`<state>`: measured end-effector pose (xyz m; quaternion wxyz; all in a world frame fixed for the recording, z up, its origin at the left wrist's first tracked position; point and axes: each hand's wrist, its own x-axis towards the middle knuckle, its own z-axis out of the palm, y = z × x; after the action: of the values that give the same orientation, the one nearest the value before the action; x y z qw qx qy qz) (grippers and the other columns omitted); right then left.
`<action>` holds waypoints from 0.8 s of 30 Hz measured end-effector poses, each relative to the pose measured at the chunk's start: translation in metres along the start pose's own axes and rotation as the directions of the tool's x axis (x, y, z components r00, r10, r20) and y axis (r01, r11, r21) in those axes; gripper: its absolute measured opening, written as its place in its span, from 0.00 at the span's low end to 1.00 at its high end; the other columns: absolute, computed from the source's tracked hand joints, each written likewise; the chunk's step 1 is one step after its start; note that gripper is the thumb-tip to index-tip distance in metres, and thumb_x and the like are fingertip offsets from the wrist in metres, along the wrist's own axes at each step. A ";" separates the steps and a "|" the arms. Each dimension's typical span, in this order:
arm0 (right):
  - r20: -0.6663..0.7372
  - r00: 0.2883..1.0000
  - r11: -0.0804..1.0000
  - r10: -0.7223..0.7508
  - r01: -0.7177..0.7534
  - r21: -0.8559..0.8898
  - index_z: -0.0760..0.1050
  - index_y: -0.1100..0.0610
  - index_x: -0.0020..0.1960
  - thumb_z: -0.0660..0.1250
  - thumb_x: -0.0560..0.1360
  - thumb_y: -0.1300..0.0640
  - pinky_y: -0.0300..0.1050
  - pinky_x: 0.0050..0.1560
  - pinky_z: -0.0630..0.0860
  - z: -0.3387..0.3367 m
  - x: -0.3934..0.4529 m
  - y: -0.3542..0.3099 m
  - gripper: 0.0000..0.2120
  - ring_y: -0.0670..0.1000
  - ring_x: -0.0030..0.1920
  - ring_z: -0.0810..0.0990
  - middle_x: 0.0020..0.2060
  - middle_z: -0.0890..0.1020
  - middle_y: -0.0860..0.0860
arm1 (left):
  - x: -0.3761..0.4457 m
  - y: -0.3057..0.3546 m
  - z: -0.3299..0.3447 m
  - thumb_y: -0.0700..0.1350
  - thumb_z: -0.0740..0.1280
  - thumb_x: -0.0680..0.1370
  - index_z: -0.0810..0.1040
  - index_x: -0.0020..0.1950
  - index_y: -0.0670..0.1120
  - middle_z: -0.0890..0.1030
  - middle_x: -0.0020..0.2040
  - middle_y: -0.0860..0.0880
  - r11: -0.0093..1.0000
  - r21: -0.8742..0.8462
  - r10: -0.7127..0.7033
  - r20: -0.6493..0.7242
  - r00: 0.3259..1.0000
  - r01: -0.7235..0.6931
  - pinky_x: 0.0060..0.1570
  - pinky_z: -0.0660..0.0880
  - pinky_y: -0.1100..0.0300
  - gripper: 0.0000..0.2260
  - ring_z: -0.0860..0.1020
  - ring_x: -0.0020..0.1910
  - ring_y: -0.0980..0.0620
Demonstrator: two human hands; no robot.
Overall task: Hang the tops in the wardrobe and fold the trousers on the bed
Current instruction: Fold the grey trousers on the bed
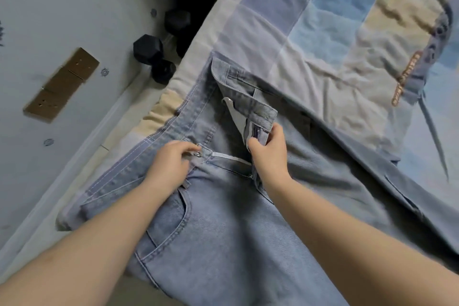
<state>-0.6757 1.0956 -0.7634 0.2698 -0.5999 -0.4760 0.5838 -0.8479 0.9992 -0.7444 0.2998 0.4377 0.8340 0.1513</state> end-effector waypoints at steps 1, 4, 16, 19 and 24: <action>-0.030 0.999 0.999 -0.039 0.040 0.015 0.68 0.56 0.48 0.63 0.68 0.61 0.46 0.41 0.70 0.004 -0.005 -0.003 0.09 0.47 0.38 0.70 0.39 0.76 0.54 | 0.000 0.000 -0.002 0.27 0.63 0.71 0.83 0.53 0.45 0.79 0.51 0.48 0.999 -0.042 0.019 -0.082 0.996 -0.022 0.54 0.69 0.63 0.18 0.77 0.51 0.50; 0.098 0.987 0.991 -0.127 0.130 -0.020 0.70 0.54 0.46 0.65 0.70 0.62 0.45 0.41 0.69 0.015 -0.015 -0.012 0.07 0.45 0.36 0.70 0.35 0.74 0.46 | -0.007 0.000 -0.005 0.28 0.66 0.71 0.84 0.48 0.45 0.80 0.48 0.51 0.997 -0.039 0.060 -0.220 0.974 -0.070 0.54 0.68 0.64 0.15 0.75 0.49 0.54; 0.501 0.862 0.969 0.079 0.051 -0.241 0.69 0.52 0.70 0.67 0.76 0.54 0.44 0.66 0.70 -0.091 -0.044 -0.002 0.23 0.47 0.61 0.76 0.64 0.75 0.51 | -0.045 0.051 0.033 0.36 0.68 0.75 0.81 0.50 0.48 0.79 0.52 0.46 0.999 -0.024 -0.043 -0.151 0.988 0.040 0.54 0.68 0.58 0.08 0.76 0.54 0.47; 0.412 0.907 0.986 0.084 -0.016 -0.164 0.71 0.52 0.67 0.67 0.76 0.56 0.40 0.61 0.72 -0.159 -0.053 0.004 0.19 0.45 0.56 0.77 0.62 0.76 0.51 | -0.066 0.106 0.073 0.35 0.69 0.74 0.81 0.49 0.46 0.79 0.48 0.49 0.996 -0.035 0.084 -0.024 0.996 -0.085 0.47 0.67 0.65 0.08 0.75 0.47 0.53; 0.267 0.955 0.979 0.131 -0.082 -0.188 0.73 0.49 0.65 0.67 0.76 0.54 0.31 0.52 0.71 -0.299 -0.079 0.034 0.17 0.42 0.54 0.77 0.58 0.77 0.47 | -0.117 0.209 0.166 0.35 0.69 0.73 0.82 0.50 0.45 0.77 0.46 0.53 0.967 -0.041 0.254 0.179 0.950 -0.251 0.43 0.64 0.78 0.08 0.75 0.47 0.55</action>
<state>-0.3704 1.0810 -0.7059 0.1147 -0.5581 -0.5253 0.6320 -0.5582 1.0206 -0.7225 0.3572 0.5502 0.7387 0.1547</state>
